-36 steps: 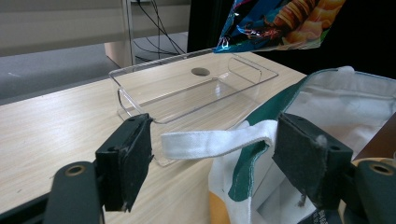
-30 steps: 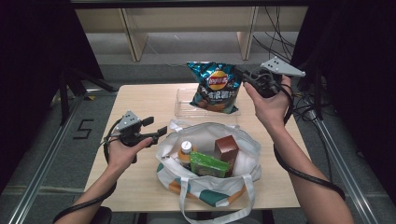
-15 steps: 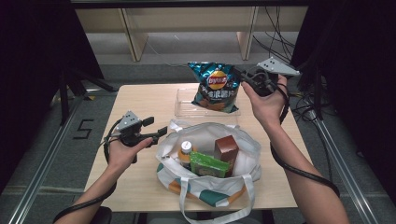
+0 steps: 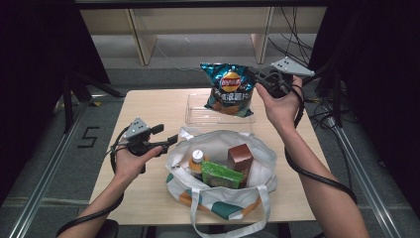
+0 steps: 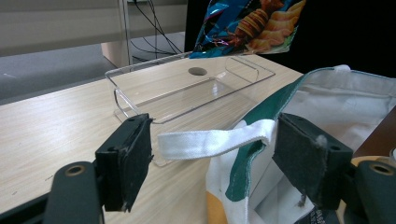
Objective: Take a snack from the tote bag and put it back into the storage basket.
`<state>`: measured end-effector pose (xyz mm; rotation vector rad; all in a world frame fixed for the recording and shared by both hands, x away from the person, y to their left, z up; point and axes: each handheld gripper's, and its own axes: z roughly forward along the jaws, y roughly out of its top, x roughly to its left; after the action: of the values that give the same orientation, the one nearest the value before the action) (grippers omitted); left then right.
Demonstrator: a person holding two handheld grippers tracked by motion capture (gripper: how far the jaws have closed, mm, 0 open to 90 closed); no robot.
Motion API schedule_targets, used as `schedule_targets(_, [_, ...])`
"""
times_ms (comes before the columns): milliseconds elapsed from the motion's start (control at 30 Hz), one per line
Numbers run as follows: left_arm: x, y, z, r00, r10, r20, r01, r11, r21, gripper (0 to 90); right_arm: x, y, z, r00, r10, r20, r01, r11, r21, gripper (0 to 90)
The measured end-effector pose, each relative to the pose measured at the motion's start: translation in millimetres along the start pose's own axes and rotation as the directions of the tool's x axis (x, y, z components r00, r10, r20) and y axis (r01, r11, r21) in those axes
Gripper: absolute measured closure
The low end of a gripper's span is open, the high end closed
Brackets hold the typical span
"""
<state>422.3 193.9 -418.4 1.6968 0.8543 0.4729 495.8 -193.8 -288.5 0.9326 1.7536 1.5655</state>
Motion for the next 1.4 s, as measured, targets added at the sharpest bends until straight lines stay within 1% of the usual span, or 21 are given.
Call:
schedule_targets(167, [-0.7, 0.4, 0.7, 1.0, -0.004, 0.002, 0.004, 1.0, -0.007, 26.7, -1.8, 0.2, 4.7, 0.9999, 0.01, 0.006, -0.01, 1.0, 0.002, 90.0])
schedule_targets(200, [-0.6, 0.4, 0.6, 1.0, -0.005, 0.001, 0.005, 1.0, -0.005, 26.7, -2.9, -0.1, 6.0, 1.0, -0.001, 0.008, 0.001, 1.0, 0.004, 90.0])
schedule_targets(267, [-0.4, 0.2, 0.5, 1.0, -0.004, 0.001, 0.004, 1.0, -0.004, 26.7, -3.5, -1.1, 8.3, 0.9999, 0.006, 0.013, -0.006, 1.0, 0.006, 90.0])
schedule_targets(300, [-0.2, 0.1, 0.4, 1.0, -0.004, 0.001, 0.004, 1.0, -0.004, 26.7, -3.4, -1.6, 9.2, 0.9997, 0.02, 0.011, -0.02, 1.0, 0.011, 90.0])
schedule_targets(333, [-0.1, 0.2, 0.3, 1.0, -0.003, 0.001, 0.003, 1.0, -0.004, 26.7, -4.5, -2.0, 10.8, 0.9999, 0.01, 0.013, -0.01, 1.0, 0.008, 90.0])
schedule_targets(400, [0.3, 0.2, 0.2, 1.0, -0.001, 0.001, 0.001, 1.0, -0.005, 26.7, -5.3, -2.9, 13.1, 0.9997, 0.012, 0.019, -0.013, 1.0, 0.009, 90.0])
schedule_targets(533, [0.6, -0.5, -0.1, 1.0, 0.0, 0.002, 0.0, 1.0, 0.0, 26.7, -8.1, -6.1, 17.0, 0.9994, 0.023, 0.025, -0.023, 1.0, 0.014, 90.0])
schedule_targets(567, [0.3, -1.0, 0.4, 1.0, -0.009, 0.001, 0.009, 1.0, -0.004, 26.7, -8.8, -7.1, 18.2, 0.9995, 0.024, 0.021, -0.025, 1.0, 0.019, 90.0])
schedule_targets(600, [0.8, -1.4, 0.9, 0.9999, -0.009, 0.008, 0.009, 0.9999, -0.009, 26.7, -10.0, -8.1, 19.3, 0.9994, 0.025, 0.025, -0.026, 0.999, 0.021, 90.0])
schedule_targets(833, [0.7, -2.5, 0.9, 1.0, -0.004, 0.005, 0.004, 1.0, -0.001, 26.6, -13.1, -11.9, 25.1, 0.9982, 0.043, 0.041, -0.044, 0.999, 0.028, 90.0])
schedule_targets(900, [0.0, -3.1, 1.2, 1.0, -0.007, 0.006, 0.007, 1.0, -0.001, 26.6, -15.2, -12.9, 26.9, 0.9989, 0.027, 0.039, -0.028, 0.999, 0.024, 90.0])
schedule_targets(1000, [0.5, -3.9, 2.0, 0.9999, -0.004, 0.013, 0.004, 1.0, -0.004, 26.6, -15.6, -14.7, 29.6, 0.9987, 0.032, 0.039, -0.034, 0.999, 0.034, 90.0])
schedule_targets(1033, [0.1, -3.7, 1.4, 1.0, -0.004, 0.005, 0.004, 1.0, 0.002, 26.6, -16.3, -15.4, 30.6, 0.9986, 0.025, 0.047, -0.026, 0.999, 0.03, 90.0])
schedule_targets(1067, [0.1, -3.8, 1.4, 1.0, -0.003, 0.006, 0.003, 1.0, 0.002, 26.6, -17.0, -16.1, 31.8, 0.9988, 0.024, 0.041, -0.026, 0.999, 0.033, 90.0])
schedule_targets(1100, [0.5, -4.0, 1.9, 0.9999, -0.002, 0.014, 0.002, 1.0, -0.004, 26.6, -16.9, -16.7, 32.6, 0.9984, 0.026, 0.05, -0.028, 0.999, 0.034, 90.0])
schedule_targets(1133, [0.1, -3.7, 1.2, 1.0, -0.002, 0.006, 0.002, 1.0, 0.002, 26.6, -16.0, -17.3, 33.4, 0.9979, 0.043, 0.048, -0.045, 0.998, 0.041, 90.0])
schedule_targets(1167, [0.0, -3.7, 1.3, 1.0, -0.006, 0.008, 0.006, 1.0, 0.0, 26.5, -16.8, -18.0, 34.4, 0.9981, 0.034, 0.051, -0.036, 0.998, 0.042, 90.0])
schedule_targets(1267, [0.3, -3.5, 1.1, 1.0, -0.005, 0.007, 0.005, 1.0, -0.001, 26.5, -17.5, -19.5, 37.2, 0.9978, 0.042, 0.052, -0.044, 0.998, 0.045, 90.0])
schedule_targets(1333, [0.3, -3.6, 1.0, 1.0, -0.004, 0.008, 0.004, 1.0, -0.002, 26.5, -18.8, -20.1, 39.8, 0.9982, 0.029, 0.052, -0.032, 0.999, 0.044, 90.0])
schedule_targets(1367, [0.3, -3.5, 1.0, 1.0, -0.005, 0.008, 0.005, 1.0, -0.002, 26.5, -17.7, -20.4, 40.4, 0.9976, 0.045, 0.053, -0.047, 0.998, 0.048, 90.0])
schedule_targets(1400, [0.4, -3.4, 0.8, 1.0, -0.004, 0.009, 0.004, 1.0, -0.002, 26.5, -18.6, -20.5, 41.6, 0.9979, 0.036, 0.054, -0.038, 0.998, 0.047, 90.0])
